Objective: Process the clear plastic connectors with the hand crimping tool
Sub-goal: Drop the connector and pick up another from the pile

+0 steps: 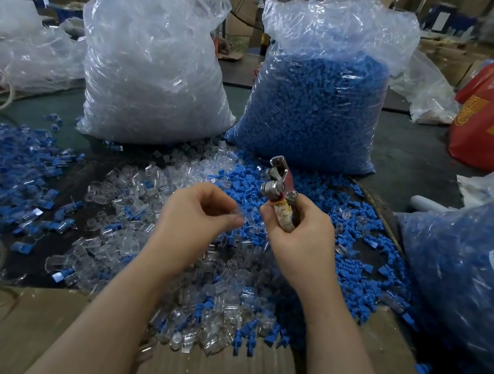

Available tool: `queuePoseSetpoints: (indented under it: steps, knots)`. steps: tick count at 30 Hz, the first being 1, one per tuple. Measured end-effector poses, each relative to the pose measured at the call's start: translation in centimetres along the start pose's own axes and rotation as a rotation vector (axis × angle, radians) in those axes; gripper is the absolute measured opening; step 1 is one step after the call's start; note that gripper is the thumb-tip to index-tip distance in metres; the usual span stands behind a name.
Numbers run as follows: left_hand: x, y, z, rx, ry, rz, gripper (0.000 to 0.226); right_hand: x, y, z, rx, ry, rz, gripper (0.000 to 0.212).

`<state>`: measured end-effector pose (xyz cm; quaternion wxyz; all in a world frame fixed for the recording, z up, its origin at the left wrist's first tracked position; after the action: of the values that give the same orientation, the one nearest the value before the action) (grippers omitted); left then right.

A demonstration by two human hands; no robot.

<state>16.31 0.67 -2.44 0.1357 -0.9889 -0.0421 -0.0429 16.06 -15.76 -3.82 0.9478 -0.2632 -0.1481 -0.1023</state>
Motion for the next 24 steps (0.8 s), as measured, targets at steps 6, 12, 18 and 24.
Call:
queuePoseSetpoints:
  steps: [6,12,18,24]
  knots:
    - [-0.28,-0.29,-0.48,-0.239,0.028,-0.009,0.027,-0.12,0.02,0.3,0.074,-0.016,0.065,0.017]
    - [-0.26,-0.36,-0.59,-0.241,0.059,-0.011,0.024,-0.06,-0.02,0.39,0.106,-0.031,0.081,0.013]
    - [-0.16,-0.05,-0.35,-0.159,0.095,-0.049,0.023,-0.1,0.05,0.72,0.075,-0.058,0.116,0.02]
    - [-0.45,0.58,-0.24,0.014,0.18,-0.078,0.022,-0.1,0.08,0.59,0.009,-0.042,0.096,0.017]
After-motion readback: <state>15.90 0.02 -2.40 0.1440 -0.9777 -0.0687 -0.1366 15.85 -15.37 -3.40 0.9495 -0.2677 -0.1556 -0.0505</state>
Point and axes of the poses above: each hand's wrist, its own x-axis towards the middle knuckle, its own y-axis out of the palm, z = x × y, the point moved 1 cm from there along x, towards the middle knuckle, and after that the axes turned 5 degrees about -x, right-handed, at the moved point
